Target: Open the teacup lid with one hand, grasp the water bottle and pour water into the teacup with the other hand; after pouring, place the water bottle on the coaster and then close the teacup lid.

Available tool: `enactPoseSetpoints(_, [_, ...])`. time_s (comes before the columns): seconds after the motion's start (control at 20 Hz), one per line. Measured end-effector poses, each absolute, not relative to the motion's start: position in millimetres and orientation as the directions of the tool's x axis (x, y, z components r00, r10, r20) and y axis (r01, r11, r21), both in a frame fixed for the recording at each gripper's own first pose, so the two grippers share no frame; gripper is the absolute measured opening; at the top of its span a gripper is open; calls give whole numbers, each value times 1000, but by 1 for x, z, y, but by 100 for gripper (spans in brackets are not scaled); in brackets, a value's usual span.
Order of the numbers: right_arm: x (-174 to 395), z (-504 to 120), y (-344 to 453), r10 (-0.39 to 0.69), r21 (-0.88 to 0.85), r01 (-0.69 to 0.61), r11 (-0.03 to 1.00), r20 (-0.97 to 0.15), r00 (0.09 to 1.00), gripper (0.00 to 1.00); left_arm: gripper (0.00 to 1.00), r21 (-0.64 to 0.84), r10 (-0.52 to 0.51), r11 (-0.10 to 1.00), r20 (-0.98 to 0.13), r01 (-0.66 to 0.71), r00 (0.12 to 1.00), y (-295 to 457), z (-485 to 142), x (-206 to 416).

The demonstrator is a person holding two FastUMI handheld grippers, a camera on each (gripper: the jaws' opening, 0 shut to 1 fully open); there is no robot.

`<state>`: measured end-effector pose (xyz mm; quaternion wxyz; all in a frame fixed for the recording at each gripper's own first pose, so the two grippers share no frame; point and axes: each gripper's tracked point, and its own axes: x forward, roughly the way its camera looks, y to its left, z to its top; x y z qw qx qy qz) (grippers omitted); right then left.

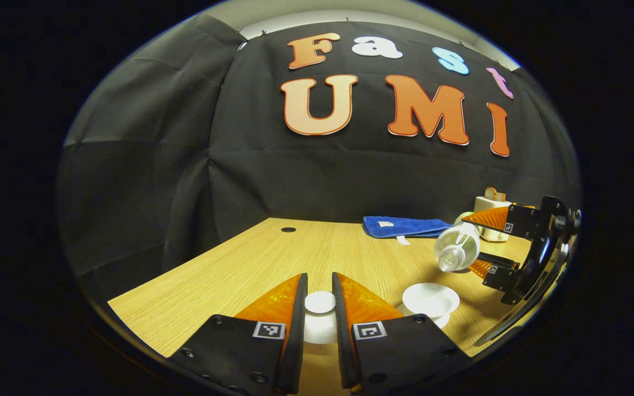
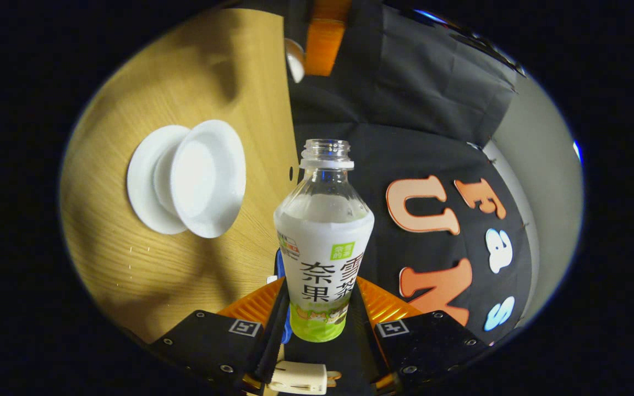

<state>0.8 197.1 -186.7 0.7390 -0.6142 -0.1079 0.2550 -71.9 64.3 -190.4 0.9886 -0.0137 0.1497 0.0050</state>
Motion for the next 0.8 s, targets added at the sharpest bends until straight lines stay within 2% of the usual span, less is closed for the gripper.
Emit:
enactPoseSetpoints(0.1, [10, -189, 191, 479, -942, -267, 206, -141, 866, 62, 31, -26, -8, 1000, -302, 0, 953, 56, -193, -69])
enactPoseSetpoints(0.35, [39, -196, 163, 402, -823, -356, 443, -173, 899, 62, 31, -28, -42, 999, -266, 36, 963, 37, -179, -66])
enactPoseSetpoints(0.45, [47, -198, 161, 406, -741, -406, 534, -196, 893, 62, 31, -30, -54, 998, -249, 48, 967, 31, -173, -63])
enactPoseSetpoints(0.8, [59, -212, 157, 385, -483, -472, 737, -274, 881, 62, 31, -42, -92, 996, -217, 84, 972, 3, -162, -56])
